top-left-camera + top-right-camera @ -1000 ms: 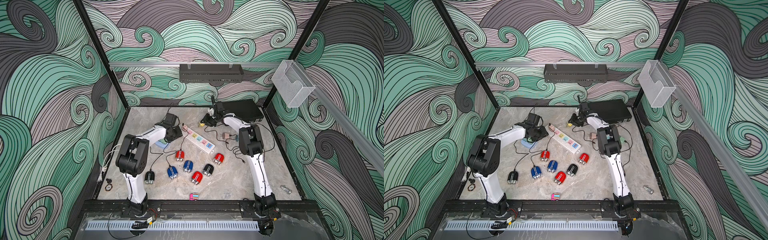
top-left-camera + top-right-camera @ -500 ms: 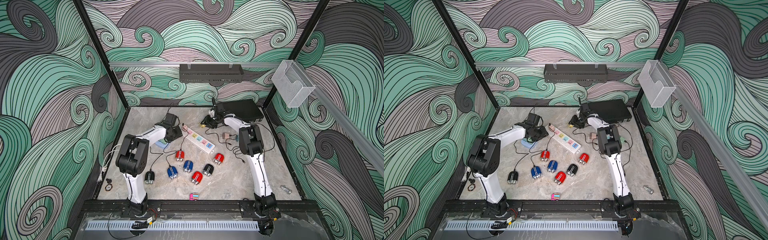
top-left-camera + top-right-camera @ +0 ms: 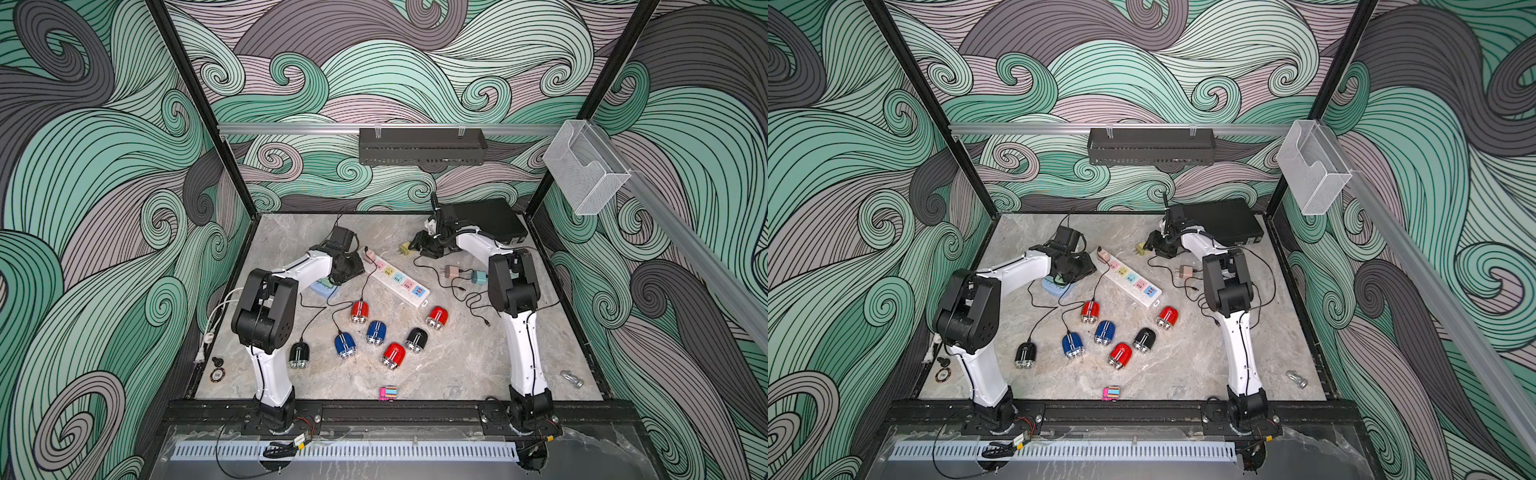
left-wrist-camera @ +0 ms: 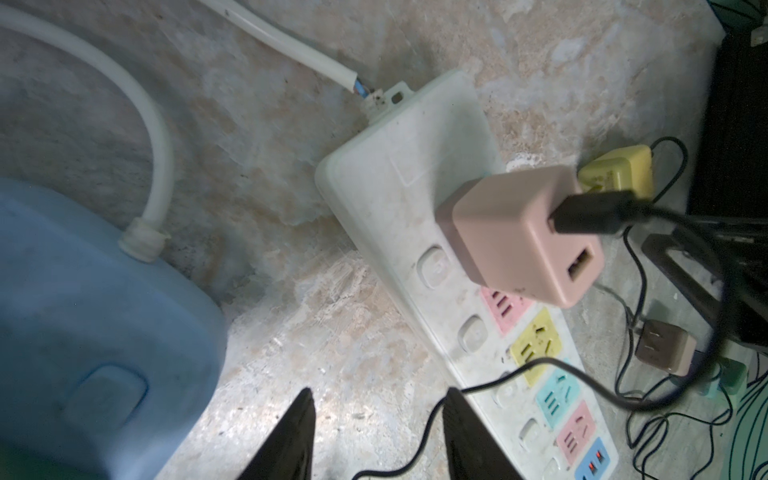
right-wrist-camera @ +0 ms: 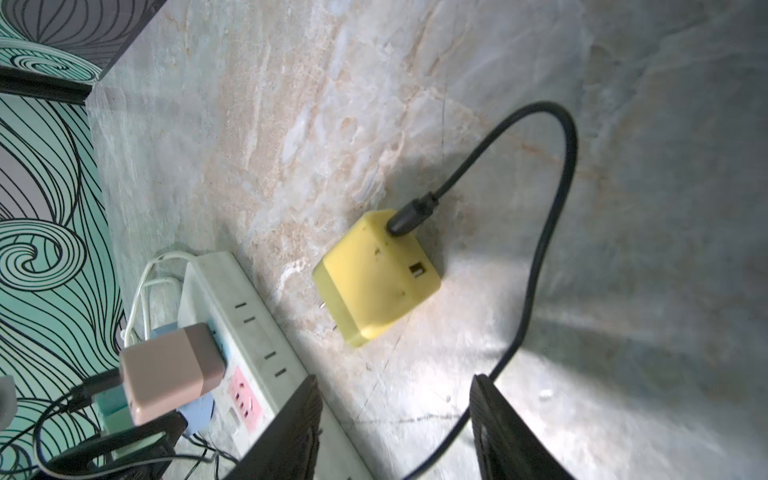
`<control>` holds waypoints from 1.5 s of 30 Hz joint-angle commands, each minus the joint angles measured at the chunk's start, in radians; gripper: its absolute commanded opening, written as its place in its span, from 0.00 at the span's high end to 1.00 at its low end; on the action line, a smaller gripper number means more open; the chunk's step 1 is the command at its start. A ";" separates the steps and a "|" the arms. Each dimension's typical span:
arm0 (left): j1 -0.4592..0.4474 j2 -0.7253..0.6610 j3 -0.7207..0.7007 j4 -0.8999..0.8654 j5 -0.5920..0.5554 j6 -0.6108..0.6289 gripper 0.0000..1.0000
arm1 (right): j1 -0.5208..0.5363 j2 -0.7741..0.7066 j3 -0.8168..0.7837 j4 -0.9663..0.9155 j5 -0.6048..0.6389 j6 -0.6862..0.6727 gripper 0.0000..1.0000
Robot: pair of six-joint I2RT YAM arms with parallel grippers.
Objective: Unplug the electric shaver
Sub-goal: Place the plug at the center of the board, then pick up the electric shaver from the center of the board.
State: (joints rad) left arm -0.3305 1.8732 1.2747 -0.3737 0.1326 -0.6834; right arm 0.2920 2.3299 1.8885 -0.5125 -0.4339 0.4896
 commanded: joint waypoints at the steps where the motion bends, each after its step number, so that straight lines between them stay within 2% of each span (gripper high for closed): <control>1: -0.010 -0.046 0.025 -0.028 -0.011 0.026 0.50 | -0.002 -0.082 -0.044 -0.002 0.039 -0.028 0.42; 8: -0.035 -0.119 -0.002 -0.062 -0.012 0.054 0.48 | 0.008 -0.215 -0.179 0.034 0.076 -0.047 0.43; 13: -0.075 -0.188 -0.040 -0.102 -0.063 0.074 0.46 | 0.042 -0.320 -0.287 0.065 0.104 -0.059 0.43; 18: -0.131 -0.250 -0.077 -0.163 -0.139 0.098 0.43 | 0.101 -0.410 -0.370 0.072 0.158 -0.084 0.43; 23: -0.200 -0.305 -0.130 -0.224 -0.264 0.100 0.36 | 0.174 -0.487 -0.448 0.066 0.229 -0.121 0.43; 28: -0.244 -0.337 -0.201 -0.241 -0.322 0.091 0.35 | 0.230 -0.545 -0.520 0.062 0.278 -0.147 0.43; 38: -0.283 -0.315 -0.308 -0.166 -0.300 0.098 0.35 | 0.286 -0.618 -0.629 0.069 0.334 -0.160 0.43; 45: -0.291 -0.284 -0.312 -0.143 -0.302 0.115 0.35 | 0.300 -0.628 -0.655 0.075 0.349 -0.158 0.43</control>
State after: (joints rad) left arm -0.6155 1.5642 0.9535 -0.5320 -0.1520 -0.5900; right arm 0.5854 1.7302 1.2415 -0.4446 -0.1108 0.3397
